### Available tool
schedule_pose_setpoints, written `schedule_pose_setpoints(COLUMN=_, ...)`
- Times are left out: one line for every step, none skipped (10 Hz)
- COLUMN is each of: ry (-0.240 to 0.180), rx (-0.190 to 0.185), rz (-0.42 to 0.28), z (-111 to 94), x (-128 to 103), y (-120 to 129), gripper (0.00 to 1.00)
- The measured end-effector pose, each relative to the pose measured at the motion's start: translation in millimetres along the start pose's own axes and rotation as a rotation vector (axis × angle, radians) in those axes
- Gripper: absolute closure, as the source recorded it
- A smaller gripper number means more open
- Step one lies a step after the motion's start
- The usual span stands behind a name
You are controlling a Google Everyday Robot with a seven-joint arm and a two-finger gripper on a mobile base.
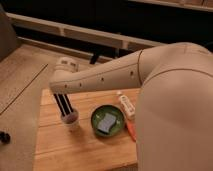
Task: Place the eraser in the ceramic cup
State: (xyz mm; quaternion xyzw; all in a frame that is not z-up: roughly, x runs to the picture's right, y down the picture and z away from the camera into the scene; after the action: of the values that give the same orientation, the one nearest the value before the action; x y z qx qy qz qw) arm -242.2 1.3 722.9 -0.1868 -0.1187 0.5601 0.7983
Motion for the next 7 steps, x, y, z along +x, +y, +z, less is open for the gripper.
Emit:
schedule_pose_setpoints(ry=0.003, rx=-0.011, rz=-0.005, z=2.6, x=0.7, y=3.9, gripper=1.0)
schedule_pose_setpoints(ry=0.01, rx=-0.018, rz=-0.012, z=5.3, x=3.1, y=7.2, gripper=1.0)
schedule_pose_setpoints(ry=0.014, rx=-0.021, rz=-0.015, z=6.6, x=4.0, y=8.7, gripper=1.0)
schedule_pose_setpoints(ry=0.016, rx=-0.02, rz=-0.021, z=7.0, x=3.5, y=8.5, gripper=1.0)
schedule_pose_setpoints(ry=0.016, rx=-0.017, rz=-0.027, z=7.3, x=2.8, y=7.6, gripper=1.0)
schedule_pose_setpoints(ry=0.007, rx=-0.015, rz=-0.037, z=5.6, x=-0.8, y=6.9, gripper=1.0)
schedule_pose_setpoints(ry=-0.012, rx=-0.02, rz=-0.049, z=2.2, x=-6.0, y=6.8, gripper=1.0)
